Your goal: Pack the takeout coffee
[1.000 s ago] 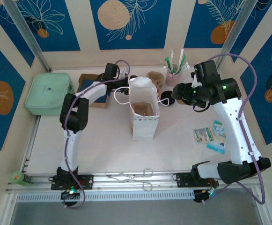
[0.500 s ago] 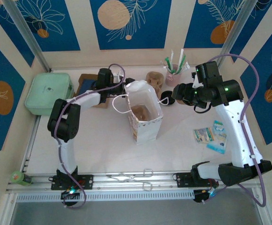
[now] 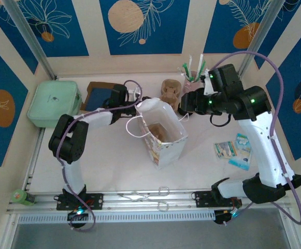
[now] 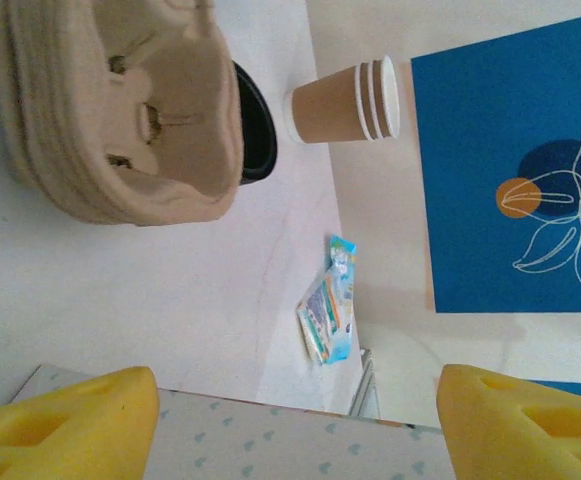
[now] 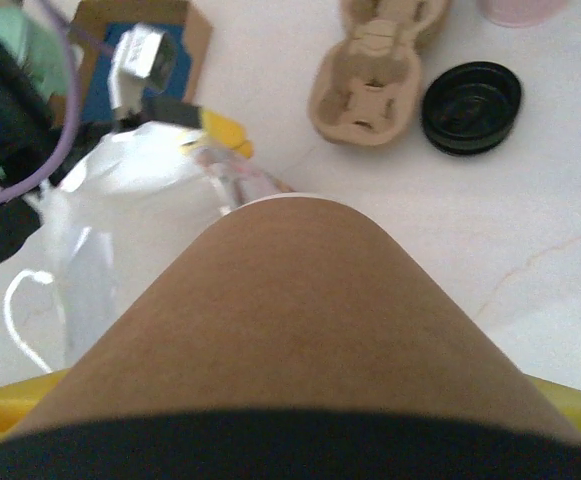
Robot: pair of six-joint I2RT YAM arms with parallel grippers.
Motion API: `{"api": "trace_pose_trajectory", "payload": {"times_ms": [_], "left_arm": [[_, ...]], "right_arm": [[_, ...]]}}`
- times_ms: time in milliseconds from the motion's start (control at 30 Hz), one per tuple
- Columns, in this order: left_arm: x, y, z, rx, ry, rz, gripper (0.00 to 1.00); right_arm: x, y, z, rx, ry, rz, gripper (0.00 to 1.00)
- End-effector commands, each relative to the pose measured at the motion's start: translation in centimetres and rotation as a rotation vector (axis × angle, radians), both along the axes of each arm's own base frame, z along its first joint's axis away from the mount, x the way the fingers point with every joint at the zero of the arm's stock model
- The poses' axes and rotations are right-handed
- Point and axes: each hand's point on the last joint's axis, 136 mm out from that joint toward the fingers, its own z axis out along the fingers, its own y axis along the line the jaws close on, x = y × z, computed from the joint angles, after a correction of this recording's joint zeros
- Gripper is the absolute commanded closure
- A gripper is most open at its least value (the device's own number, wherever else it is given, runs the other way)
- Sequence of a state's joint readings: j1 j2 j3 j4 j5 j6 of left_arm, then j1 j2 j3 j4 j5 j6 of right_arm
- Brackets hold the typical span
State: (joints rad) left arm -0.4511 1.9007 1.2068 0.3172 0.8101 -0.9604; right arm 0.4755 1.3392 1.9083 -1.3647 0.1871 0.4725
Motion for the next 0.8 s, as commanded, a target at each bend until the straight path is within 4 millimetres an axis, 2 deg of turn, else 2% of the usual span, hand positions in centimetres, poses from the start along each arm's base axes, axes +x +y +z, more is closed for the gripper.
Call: {"api": "trace_pose_trajectory", "payload": {"times_ms": [0, 133, 367, 567, 767], "left_arm": [[-0.5, -0.8, 2.3, -0.028, -0.064, -0.017, 0.27], [-0.8, -1.6, 2.2, -0.022, -0.066, -0.030, 0.26], [-1.7, -3.1, 2.5, -0.012, -0.075, -0.069, 0.26], [-1.2, -1.0, 3.6, 0.090, -0.122, -0.035, 0.22], [-1.0, 1.6, 6.4, 0.210, -0.205, 0.004, 0.15]], "right_arm": [[-0.8, 1.4, -0.4, -0.066, 0.017, 0.089, 0.47], [-1.3, 3.4, -1.3, -0.117, 0.041, 0.171, 0.47], [-2.1, 5.4, -2.9, -0.176, 0.088, 0.254, 0.49], [-3.4, 6.5, -4.1, -0.236, 0.128, 0.317, 0.49], [-4.5, 6.8, -5.4, -0.296, 0.170, 0.345, 0.50]]}}
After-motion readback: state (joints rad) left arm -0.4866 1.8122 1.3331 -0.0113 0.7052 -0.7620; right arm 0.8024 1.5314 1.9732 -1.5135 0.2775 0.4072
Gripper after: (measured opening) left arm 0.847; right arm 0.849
